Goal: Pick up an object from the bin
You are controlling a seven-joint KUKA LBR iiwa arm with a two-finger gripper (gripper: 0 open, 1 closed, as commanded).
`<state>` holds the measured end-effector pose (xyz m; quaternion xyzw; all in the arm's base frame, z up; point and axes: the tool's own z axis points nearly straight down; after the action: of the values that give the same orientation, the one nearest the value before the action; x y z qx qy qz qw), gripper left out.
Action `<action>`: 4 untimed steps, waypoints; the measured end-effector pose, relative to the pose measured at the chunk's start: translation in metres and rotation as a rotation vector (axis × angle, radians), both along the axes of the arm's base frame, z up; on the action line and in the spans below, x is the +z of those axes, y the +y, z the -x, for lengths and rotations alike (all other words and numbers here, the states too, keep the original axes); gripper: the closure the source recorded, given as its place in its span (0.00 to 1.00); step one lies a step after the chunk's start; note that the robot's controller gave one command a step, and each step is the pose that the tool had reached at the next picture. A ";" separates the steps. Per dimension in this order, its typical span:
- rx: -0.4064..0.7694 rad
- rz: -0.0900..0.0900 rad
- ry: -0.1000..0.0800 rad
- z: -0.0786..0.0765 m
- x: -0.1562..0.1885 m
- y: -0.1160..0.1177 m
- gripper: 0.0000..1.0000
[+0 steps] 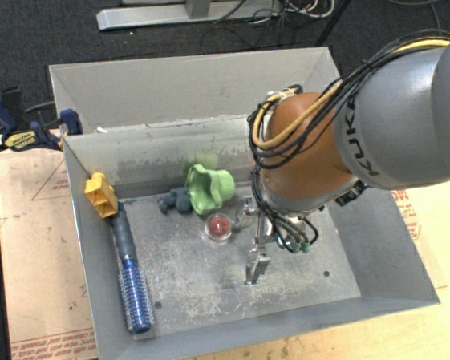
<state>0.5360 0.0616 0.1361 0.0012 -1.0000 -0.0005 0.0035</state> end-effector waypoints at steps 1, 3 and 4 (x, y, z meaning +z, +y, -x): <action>0.208 -0.003 -0.006 -0.063 -0.061 -0.003 0.00; 0.391 0.001 -0.009 -0.070 -0.026 0.005 0.00; 0.585 -0.002 -0.010 -0.086 -0.061 0.016 0.00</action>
Offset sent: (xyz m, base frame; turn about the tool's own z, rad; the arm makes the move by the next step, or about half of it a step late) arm 0.0606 -0.0046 -0.0661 -0.2095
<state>0.6219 0.0775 0.0754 0.2894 -0.9572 -0.0003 -0.0015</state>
